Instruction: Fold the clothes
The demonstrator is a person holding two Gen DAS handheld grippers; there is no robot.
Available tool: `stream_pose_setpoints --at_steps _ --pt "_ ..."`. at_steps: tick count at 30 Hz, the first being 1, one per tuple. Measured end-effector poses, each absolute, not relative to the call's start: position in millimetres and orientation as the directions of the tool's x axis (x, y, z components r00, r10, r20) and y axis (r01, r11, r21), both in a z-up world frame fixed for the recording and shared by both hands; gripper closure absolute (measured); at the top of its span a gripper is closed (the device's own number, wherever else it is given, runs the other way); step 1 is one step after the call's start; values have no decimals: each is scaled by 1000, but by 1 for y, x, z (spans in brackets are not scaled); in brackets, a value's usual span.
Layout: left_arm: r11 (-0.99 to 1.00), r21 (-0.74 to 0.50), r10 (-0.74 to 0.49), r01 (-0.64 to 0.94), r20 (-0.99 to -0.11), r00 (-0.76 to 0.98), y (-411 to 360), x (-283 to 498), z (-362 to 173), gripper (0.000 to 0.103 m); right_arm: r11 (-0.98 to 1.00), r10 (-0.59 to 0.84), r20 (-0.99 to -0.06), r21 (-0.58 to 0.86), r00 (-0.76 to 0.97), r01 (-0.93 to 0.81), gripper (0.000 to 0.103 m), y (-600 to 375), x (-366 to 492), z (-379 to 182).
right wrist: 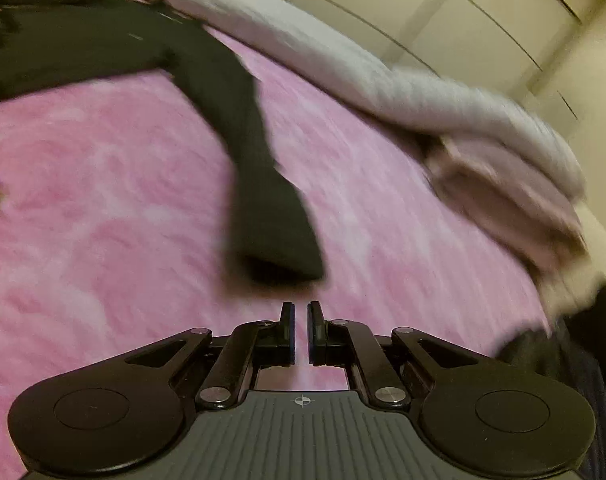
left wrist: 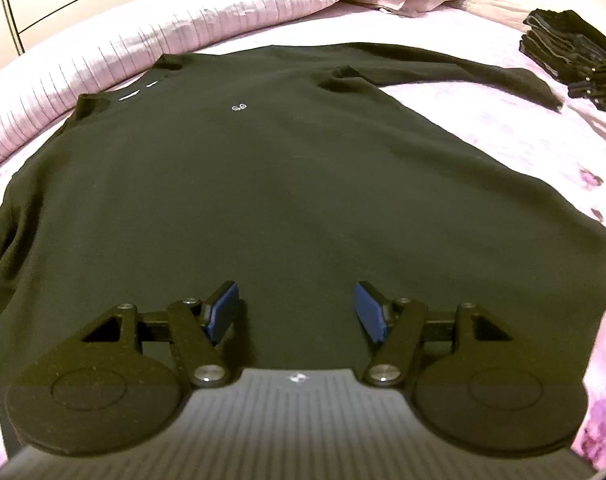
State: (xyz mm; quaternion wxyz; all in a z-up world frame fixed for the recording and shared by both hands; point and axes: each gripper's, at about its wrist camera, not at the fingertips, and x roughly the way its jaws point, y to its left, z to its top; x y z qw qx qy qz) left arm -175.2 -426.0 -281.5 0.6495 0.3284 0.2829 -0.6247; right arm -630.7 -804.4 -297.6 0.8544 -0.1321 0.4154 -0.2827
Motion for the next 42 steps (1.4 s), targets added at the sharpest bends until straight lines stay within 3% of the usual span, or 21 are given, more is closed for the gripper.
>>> stream_pose_setpoints --at_steps 2,4,5,6,8,9,13,14,15,16,19,22,24,26,30,34,42 --pt "1 75 -632 997 -773 59 -423 -178 -277 43 804 -585 -619 -361 524 472 99 -812 -630 -284" --pt "2 73 -636 997 -770 58 -421 -179 -274 43 801 -572 -599 -258 561 540 90 -818 -626 -271" --pt "4 72 -637 997 -769 58 -420 -180 -274 43 803 -560 -588 -214 583 556 78 -819 -621 -266" --pt "5 70 -637 998 -769 57 -420 -180 -274 43 804 -549 -577 -169 604 570 59 -820 -616 -261" --pt "8 66 -635 998 -771 56 -420 -180 -274 43 833 -535 -576 -236 619 500 41 -805 -597 -263" --pt "10 64 -633 998 -772 56 -420 -180 -275 43 845 -528 -576 -278 624 457 40 -796 -587 -265" --pt "25 54 -624 998 -780 58 -422 -176 -281 43 818 -571 -638 -498 516 289 41 -778 -555 -297" --pt "29 51 -623 998 -780 58 -423 -175 -283 43 817 -573 -653 -505 495 280 49 -782 -552 -302" --pt "32 48 -623 998 -780 58 -423 -174 -284 43 826 -562 -670 -488 485 283 84 -788 -550 -303" --pt "34 45 -624 998 -779 56 -423 -173 -285 43 836 -548 -688 -466 477 288 103 -795 -550 -303" --pt "43 36 -625 998 -779 55 -425 -171 -286 43 834 -552 -663 -414 507 366 103 -828 -553 -285" --pt "47 28 -626 999 -779 51 -426 -170 -287 43 724 -652 -590 -297 476 623 101 -895 -564 -261" --pt "42 24 -629 999 -776 46 -425 -171 -285 43 614 -705 -590 -230 394 755 79 -928 -566 -255" --pt "31 21 -634 999 -772 36 -422 -172 -282 43 535 -763 -543 -226 350 814 73 -932 -568 -247" --pt "40 9 -641 999 -767 33 -417 -171 -282 43 564 -757 -529 -235 383 791 61 -905 -565 -249" --pt "56 -6 -641 998 -767 31 -412 -170 -283 43 682 -671 -576 -232 468 693 59 -881 -548 -270" --pt "76 -7 -636 997 -770 43 -403 -163 -283 43 788 -611 -691 -490 386 371 59 -867 -503 -323"
